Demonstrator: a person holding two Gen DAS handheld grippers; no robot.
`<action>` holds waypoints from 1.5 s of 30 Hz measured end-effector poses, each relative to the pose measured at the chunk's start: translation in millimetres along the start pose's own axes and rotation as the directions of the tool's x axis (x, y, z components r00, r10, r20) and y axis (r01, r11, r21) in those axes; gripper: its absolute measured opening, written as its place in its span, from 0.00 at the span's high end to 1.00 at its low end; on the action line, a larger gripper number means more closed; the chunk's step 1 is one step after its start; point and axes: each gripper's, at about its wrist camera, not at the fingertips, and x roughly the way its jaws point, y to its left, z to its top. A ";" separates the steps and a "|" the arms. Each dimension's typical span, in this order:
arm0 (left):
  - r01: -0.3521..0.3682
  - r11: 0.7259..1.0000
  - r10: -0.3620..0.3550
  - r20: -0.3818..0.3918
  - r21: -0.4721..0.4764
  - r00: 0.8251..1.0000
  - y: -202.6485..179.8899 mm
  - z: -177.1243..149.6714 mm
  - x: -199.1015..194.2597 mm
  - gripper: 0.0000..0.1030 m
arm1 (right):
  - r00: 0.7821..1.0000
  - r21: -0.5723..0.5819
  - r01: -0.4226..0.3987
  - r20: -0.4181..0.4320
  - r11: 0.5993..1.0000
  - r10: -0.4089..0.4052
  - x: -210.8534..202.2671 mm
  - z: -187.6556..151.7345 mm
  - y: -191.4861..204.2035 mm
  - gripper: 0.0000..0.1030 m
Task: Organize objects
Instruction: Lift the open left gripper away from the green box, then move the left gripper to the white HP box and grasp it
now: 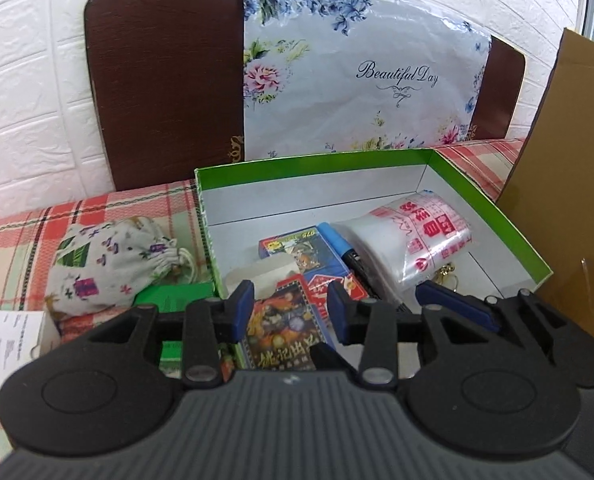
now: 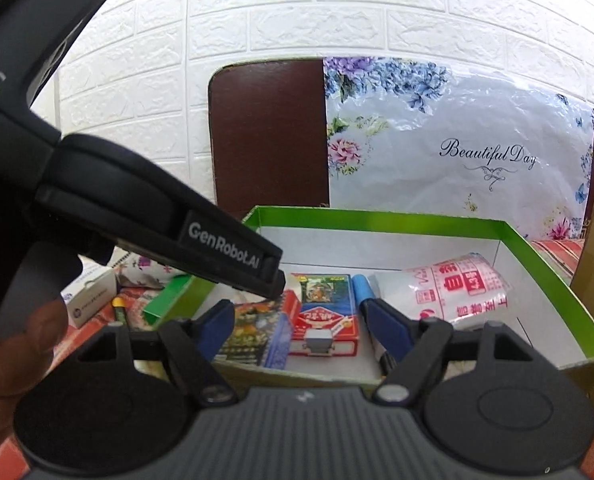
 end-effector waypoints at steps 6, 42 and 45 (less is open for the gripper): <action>-0.026 0.999 0.026 0.029 0.020 0.999 -2.7 -8.5 -23.8 0.56 | 1.000 -0.015 -0.002 0.019 1.000 0.002 -17.8 0.2 11.2 0.26; -0.239 0.934 0.246 -0.007 -0.266 0.969 153.4 -92.5 -96.8 0.52 | 0.972 -0.296 -0.236 -0.067 0.925 0.226 -21.8 -12.5 171.9 0.26; -0.266 0.919 0.276 -0.007 -0.292 0.961 174.9 -90.1 -97.7 0.51 | 0.962 -0.309 -0.273 -0.092 0.911 0.257 -9.8 -12.5 187.4 0.26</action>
